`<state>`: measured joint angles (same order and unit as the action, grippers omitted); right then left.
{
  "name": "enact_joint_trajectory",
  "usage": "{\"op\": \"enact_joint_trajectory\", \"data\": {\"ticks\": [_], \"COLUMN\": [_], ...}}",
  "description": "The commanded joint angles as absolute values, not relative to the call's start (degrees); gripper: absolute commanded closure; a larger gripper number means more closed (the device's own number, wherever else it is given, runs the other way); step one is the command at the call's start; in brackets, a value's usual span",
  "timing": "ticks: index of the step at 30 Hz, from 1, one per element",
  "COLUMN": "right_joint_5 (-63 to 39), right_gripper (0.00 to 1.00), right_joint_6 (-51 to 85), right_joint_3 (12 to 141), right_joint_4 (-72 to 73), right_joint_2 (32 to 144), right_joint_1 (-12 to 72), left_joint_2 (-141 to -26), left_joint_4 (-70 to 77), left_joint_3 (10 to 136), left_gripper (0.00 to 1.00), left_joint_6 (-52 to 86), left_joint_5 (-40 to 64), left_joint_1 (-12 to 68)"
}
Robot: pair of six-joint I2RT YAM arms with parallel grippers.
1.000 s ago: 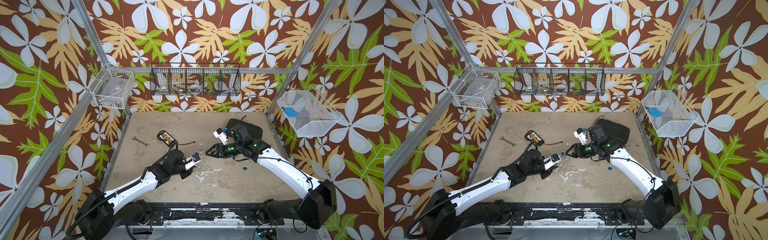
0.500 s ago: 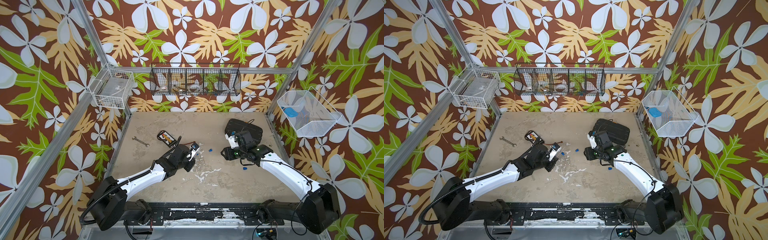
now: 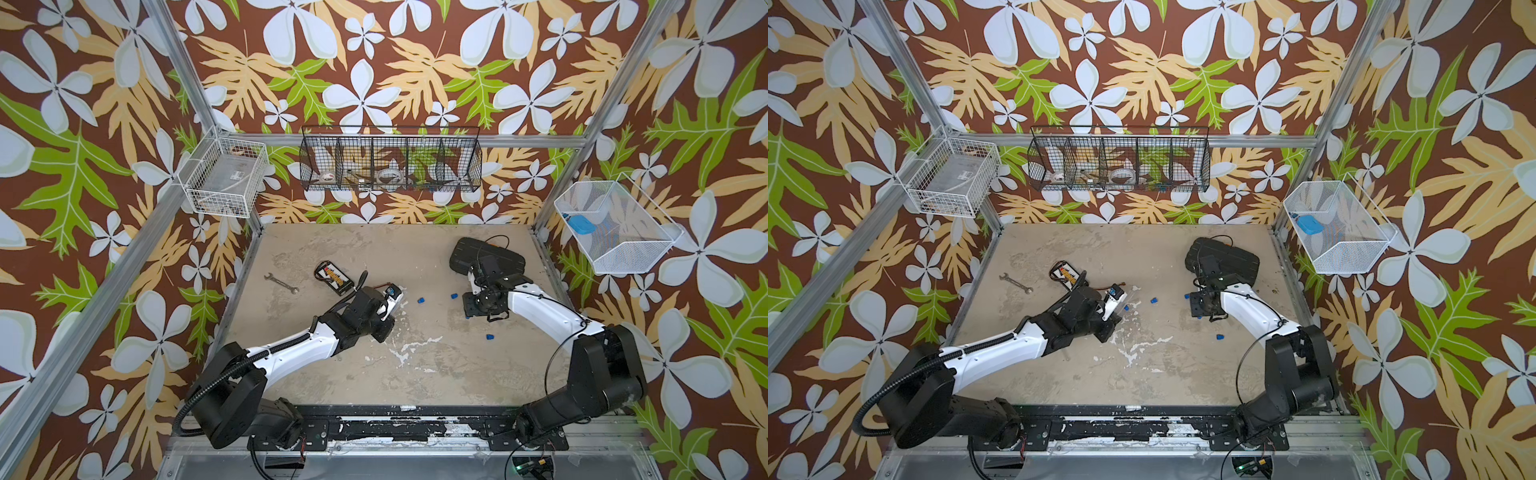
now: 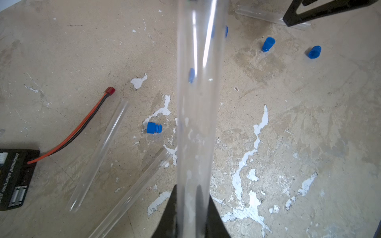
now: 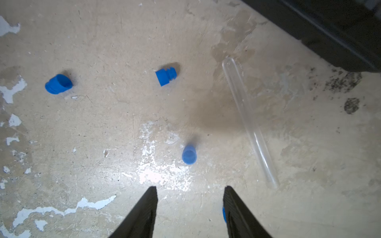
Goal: Insert stoppers into test tubes
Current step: Pick up the stopper from the center of the board.
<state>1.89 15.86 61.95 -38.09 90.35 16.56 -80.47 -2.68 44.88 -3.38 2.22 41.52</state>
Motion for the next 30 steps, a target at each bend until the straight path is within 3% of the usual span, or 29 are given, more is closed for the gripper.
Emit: {"op": "enact_joint_trajectory", "data": {"ticks": [1,14,30], "right_joint_5": [1.2,1.1,0.7], "right_gripper": [0.45,0.56,0.66], "right_joint_6": [15.8,15.2,15.9], "right_joint_3": [63.8,68.5,69.9], "right_joint_4": [-41.8,-43.9,-43.6], "right_joint_2": [93.5,102.2,105.2], "right_joint_1": [16.5,16.5,16.5], "left_joint_2": [-80.9,-81.1,-81.0], "left_joint_4": [-2.3,-2.5,-2.8], "left_joint_3": [45.5,45.7,45.4], "left_gripper": [1.0,1.0,1.0], "left_joint_6": [-5.3,-7.3,-8.0], "left_joint_5": [3.4,4.0,4.2], "left_joint_1": [41.5,41.5,41.4]}}
